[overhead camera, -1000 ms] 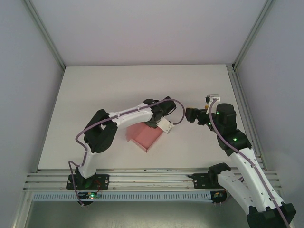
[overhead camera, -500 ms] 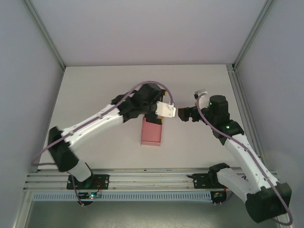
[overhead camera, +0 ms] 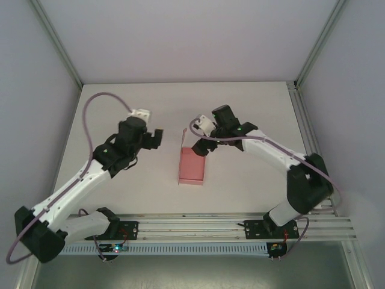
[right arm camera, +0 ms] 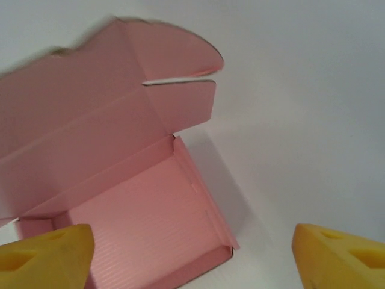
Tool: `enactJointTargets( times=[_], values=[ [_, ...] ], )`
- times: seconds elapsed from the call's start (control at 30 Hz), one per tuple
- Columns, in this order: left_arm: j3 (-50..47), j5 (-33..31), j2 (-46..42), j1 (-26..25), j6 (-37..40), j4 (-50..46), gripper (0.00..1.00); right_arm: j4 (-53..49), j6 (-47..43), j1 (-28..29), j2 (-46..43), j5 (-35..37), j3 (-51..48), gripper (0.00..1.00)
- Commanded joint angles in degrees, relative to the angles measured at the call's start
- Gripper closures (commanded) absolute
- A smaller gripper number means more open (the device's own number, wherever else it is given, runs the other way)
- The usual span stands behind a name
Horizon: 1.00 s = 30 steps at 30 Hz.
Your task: Assemble paper box
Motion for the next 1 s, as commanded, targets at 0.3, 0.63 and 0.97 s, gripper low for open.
enactJointTargets(
  times=[0.3,0.63,0.97],
  values=[
    [-7.96,-6.23,-8.41,2.68,-14.29,-4.91,0.00,2.47,3.76,1.30,13.58,3.00,2.96,0.35],
    [-8.84,-6.50,-9.01,2.82,-14.66,-4.30,0.00,5.96,11.97,2.41,12.44,10.94,-1.13,0.54],
    [-8.77,-6.15,-8.66,2.88,-14.33,-2.89,0.00,6.77,21.21,5.62,4.72,8.41,-9.02,0.56]
  ],
)
